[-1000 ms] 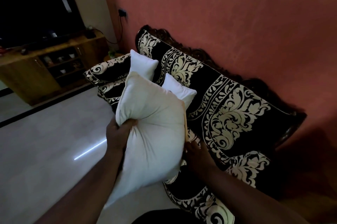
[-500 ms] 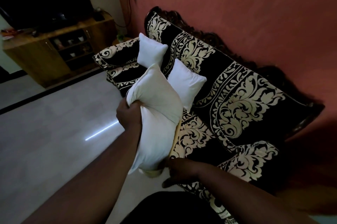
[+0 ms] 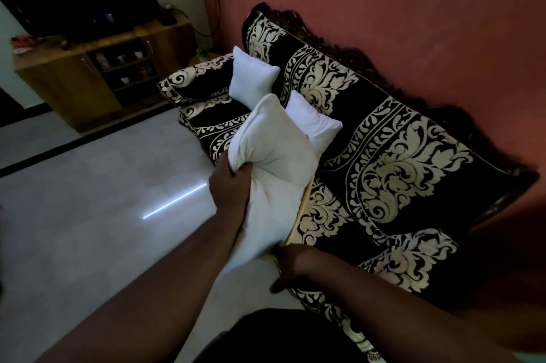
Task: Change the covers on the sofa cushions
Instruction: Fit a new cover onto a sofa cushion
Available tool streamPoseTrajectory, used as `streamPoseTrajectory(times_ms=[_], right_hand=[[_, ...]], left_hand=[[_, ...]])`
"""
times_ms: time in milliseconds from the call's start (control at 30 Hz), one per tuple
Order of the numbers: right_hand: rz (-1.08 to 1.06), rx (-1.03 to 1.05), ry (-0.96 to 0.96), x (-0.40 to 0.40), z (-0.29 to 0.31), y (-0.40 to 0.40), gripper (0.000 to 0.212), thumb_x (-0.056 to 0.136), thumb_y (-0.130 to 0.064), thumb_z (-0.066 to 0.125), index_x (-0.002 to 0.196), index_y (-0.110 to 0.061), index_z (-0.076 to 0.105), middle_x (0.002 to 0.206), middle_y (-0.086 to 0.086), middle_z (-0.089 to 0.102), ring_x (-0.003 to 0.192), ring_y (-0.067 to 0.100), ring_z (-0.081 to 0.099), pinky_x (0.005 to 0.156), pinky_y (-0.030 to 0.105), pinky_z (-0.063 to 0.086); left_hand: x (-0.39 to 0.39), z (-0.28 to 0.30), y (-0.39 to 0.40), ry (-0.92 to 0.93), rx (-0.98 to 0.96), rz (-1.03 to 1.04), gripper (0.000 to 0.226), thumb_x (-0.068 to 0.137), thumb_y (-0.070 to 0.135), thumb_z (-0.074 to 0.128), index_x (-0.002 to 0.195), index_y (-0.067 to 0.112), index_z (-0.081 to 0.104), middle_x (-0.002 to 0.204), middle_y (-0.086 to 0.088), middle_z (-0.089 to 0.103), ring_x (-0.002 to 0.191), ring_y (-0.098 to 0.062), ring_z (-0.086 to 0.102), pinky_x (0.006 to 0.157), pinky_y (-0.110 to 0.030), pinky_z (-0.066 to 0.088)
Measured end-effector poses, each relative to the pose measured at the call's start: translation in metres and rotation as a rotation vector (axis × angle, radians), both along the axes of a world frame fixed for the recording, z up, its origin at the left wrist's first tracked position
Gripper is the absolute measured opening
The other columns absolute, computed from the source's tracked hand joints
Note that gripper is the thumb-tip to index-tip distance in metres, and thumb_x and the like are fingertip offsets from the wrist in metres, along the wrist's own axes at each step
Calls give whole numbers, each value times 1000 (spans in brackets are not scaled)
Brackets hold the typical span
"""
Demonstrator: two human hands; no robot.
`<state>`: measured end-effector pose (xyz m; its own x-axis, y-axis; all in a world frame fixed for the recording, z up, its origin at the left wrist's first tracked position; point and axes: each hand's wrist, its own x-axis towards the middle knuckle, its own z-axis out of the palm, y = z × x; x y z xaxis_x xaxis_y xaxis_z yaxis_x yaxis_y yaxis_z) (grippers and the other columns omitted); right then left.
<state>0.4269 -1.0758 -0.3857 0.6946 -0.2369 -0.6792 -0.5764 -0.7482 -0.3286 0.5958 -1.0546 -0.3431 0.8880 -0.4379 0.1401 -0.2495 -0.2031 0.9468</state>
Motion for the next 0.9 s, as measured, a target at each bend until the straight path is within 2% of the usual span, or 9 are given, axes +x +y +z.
streamPoseTrajectory(times_ms=[133, 233, 300, 367, 500, 600, 700, 800, 900], right_hand=[[-192, -96, -95, 3, -20, -4, 51, 100, -40, 57, 146, -18, 51, 147, 11, 53, 131, 31, 53, 104, 35, 43], [-378, -246, -247, -12, -35, -8, 33, 103, -40, 43, 129, -26, 57, 124, 7, 67, 113, 30, 64, 90, 37, 51], [-394, -272, -309, -17, -34, -14, 27, 101, -39, 40, 119, -27, 55, 114, 6, 69, 105, 31, 66, 84, 38, 53], [-382, -247, -302, -18, -28, -21, 31, 97, -45, 40, 116, -26, 55, 115, 6, 67, 106, 33, 64, 85, 42, 53], [46, -472, -209, -25, -29, -16, 76, 74, -74, 54, 137, -31, 55, 140, 11, 48, 126, 34, 44, 103, 52, 39], [175, -470, -488, -24, -31, 16, 47, 64, -67, 74, 100, -36, 72, 123, 4, 57, 114, 26, 43, 92, 46, 48], [-49, -191, -708, -16, -25, 26, 33, 77, -59, 67, 100, -36, 70, 113, -11, 56, 116, 16, 46, 99, 44, 38], [-36, 33, -587, -6, -11, 40, 37, 84, -58, 68, 116, -39, 68, 100, -20, 64, 116, 8, 53, 102, 36, 23], [236, -96, -354, 3, -10, 57, 52, 89, -66, 59, 127, -32, 65, 115, -1, 70, 120, 24, 52, 106, 46, 24]], left_hand=[[10, -11, 2, 191, 228, -372, 85, 65, 61, 77, 140, 28, 52, 125, 7, 66, 116, -15, 61, 95, -32, 50], [19, -10, 7, 336, 501, -677, 125, 54, 52, 96, 154, 28, 25, 142, 14, 43, 127, -9, 45, 108, -34, 42], [19, -15, 12, 352, 567, -588, 102, 61, 35, 96, 143, 17, 37, 133, 4, 52, 116, -13, 51, 96, -30, 47], [21, -26, 19, 284, 573, -363, 80, 65, 35, 89, 130, 10, 49, 122, -7, 61, 113, -22, 58, 83, -26, 43], [13, -38, 26, 169, 354, -116, 56, 72, 38, 72, 118, 12, 55, 111, -11, 67, 103, -30, 64, 79, -32, 45], [1, -20, 14, 103, 214, -6, 32, 78, 31, 71, 103, 18, 56, 96, -3, 67, 91, -27, 63, 74, -33, 46], [5, -15, 11, 7, 171, 46, 20, 80, 25, 68, 94, 20, 56, 89, -1, 66, 87, -28, 63, 71, -36, 47], [1, -34, 21, -26, 185, 34, 27, 76, 35, 60, 98, 20, 57, 92, -3, 66, 89, -28, 63, 74, -40, 51], [-13, -46, 30, 49, 117, 52, 24, 79, 32, 58, 100, 20, 59, 91, -2, 68, 90, -29, 66, 75, -35, 50]])
